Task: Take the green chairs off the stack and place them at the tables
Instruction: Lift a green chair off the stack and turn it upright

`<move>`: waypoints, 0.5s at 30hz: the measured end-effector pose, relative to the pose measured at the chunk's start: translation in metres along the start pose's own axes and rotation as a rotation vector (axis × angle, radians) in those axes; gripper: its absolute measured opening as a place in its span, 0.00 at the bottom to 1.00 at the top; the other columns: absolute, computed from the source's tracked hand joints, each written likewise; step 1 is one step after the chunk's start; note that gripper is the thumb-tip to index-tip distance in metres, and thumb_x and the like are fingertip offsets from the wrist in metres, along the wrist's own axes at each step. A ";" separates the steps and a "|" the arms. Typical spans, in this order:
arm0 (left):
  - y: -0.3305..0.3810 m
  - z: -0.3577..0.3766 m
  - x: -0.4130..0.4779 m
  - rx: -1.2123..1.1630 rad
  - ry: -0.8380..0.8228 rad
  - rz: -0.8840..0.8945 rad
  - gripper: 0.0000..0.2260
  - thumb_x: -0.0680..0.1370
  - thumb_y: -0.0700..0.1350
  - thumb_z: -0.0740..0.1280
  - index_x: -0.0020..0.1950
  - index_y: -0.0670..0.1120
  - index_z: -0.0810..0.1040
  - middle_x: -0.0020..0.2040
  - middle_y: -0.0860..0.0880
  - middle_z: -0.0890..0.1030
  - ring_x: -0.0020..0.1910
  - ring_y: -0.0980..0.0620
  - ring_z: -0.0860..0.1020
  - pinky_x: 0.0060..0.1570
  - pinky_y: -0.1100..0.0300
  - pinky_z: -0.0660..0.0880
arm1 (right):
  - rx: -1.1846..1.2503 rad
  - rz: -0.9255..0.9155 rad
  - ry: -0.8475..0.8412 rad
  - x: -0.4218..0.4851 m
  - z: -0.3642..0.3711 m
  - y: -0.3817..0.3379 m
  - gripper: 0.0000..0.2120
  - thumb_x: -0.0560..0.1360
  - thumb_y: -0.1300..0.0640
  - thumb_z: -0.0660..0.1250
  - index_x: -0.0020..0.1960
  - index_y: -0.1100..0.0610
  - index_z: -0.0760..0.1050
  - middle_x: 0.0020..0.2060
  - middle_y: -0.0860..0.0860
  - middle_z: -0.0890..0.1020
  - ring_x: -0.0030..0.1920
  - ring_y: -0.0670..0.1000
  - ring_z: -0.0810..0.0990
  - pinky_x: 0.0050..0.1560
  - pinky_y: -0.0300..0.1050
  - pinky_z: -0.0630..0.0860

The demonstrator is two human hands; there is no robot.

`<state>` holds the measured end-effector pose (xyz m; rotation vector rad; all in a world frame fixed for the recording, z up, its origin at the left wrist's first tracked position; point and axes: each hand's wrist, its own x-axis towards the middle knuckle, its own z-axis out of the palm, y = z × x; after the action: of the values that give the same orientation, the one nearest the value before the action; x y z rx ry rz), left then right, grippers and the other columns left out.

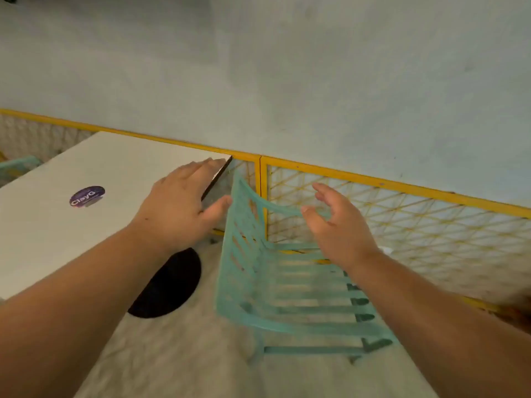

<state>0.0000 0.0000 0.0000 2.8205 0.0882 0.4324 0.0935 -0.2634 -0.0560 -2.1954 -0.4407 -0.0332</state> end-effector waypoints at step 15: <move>-0.142 0.074 -0.067 -0.095 -0.179 0.058 0.30 0.80 0.61 0.62 0.80 0.55 0.62 0.78 0.52 0.68 0.76 0.52 0.64 0.72 0.53 0.63 | -0.040 0.405 -0.323 -0.069 0.257 0.022 0.35 0.78 0.40 0.65 0.81 0.49 0.59 0.77 0.51 0.68 0.75 0.53 0.68 0.73 0.47 0.65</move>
<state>-0.0433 0.1089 -0.1280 2.7587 -0.0502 0.1901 0.0023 -0.0976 -0.2443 -2.2975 -0.1636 0.5413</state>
